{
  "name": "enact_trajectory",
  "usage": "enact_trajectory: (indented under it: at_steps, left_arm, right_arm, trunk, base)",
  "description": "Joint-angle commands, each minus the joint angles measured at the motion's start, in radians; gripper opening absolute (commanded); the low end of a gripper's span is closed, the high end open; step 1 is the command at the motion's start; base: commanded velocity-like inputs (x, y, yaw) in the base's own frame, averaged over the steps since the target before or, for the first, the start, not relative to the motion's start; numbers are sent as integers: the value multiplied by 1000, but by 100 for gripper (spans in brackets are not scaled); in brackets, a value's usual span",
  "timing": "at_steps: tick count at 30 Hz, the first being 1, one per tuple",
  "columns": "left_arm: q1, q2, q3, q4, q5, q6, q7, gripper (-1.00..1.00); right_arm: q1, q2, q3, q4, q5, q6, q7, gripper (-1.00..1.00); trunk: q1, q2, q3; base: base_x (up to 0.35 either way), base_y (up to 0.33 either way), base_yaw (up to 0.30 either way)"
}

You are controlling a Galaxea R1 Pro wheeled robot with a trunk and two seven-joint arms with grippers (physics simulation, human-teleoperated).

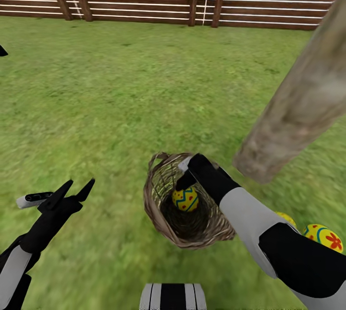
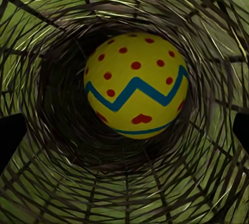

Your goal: Take the three Easter eggs out of the wicker basket on the lawn in the garden, then place them on the lawn next to a single tree (choose any tree) so that all three eggs are next to the same tree and none are left in the basket.

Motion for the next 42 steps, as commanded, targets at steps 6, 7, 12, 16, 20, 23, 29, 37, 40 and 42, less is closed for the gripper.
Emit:
enact_trajectory:
  at_steps: [6, 7, 12, 16, 20, 23, 29, 37, 40, 42]
  left_arm:
    - [0, 0, 0, 0, 5, 8, 0, 100]
    - [0, 0, 0, 0, 5, 8, 0, 100]
    - [-1, 0, 0, 0, 5, 8, 0, 100]
    - [0, 0, 0, 0, 5, 8, 0, 100]
    - [-1, 0, 0, 0, 5, 8, 0, 100]
    - [0, 0, 1, 0, 5, 8, 0, 100]
    - [0, 0, 1, 0, 5, 8, 0, 100]
    - [0, 0, 0, 0, 5, 8, 0, 100]
    - [-1, 0, 0, 0, 5, 8, 0, 100]
    - [-1, 0, 0, 0, 5, 8, 0, 100]
  right_arm:
    - [-1, -5, 2, -8, 10, 2, 3, 100]
    - [-1, -5, 2, -8, 10, 2, 3, 100]
    - [-1, -5, 2, -9, 10, -5, -4, 100]
    - [-1, -5, 2, -9, 10, -7, -51, 100]
    - [-1, -5, 2, -9, 10, -10, -60, 100]
    - [0, -5, 2, -11, 10, -11, -62, 100]
    - [2, -5, 4, -16, 10, -12, -63, 100]
    - [4, -4, 5, -64, 12, -53, -175, 100]
    - [4, -3, 4, -69, 12, -69, -188, 100]
    - [4, -3, 4, -77, 12, -70, -189, 100]
  trunk:
    - [2, -2, -34]
    - [3, -2, -39]
    - [5, -3, -67]
    - [7, -4, -88]
    - [8, -5, -102]
    - [8, -5, -103]
    - [8, -5, -103]
    - [9, -5, -114]
    - [9, -5, -114]
    - [10, -5, -118]
  base:
    - [0, 0, 74]
    - [0, 0, 70]
    - [0, 0, 69]
    - [0, 0, 48]
    - [0, 0, 7]
    - [0, 0, 0]
    - [0, 0, 0]
    - [0, 0, 0]
    - [0, 0, 0]
    - [0, 0, 0]
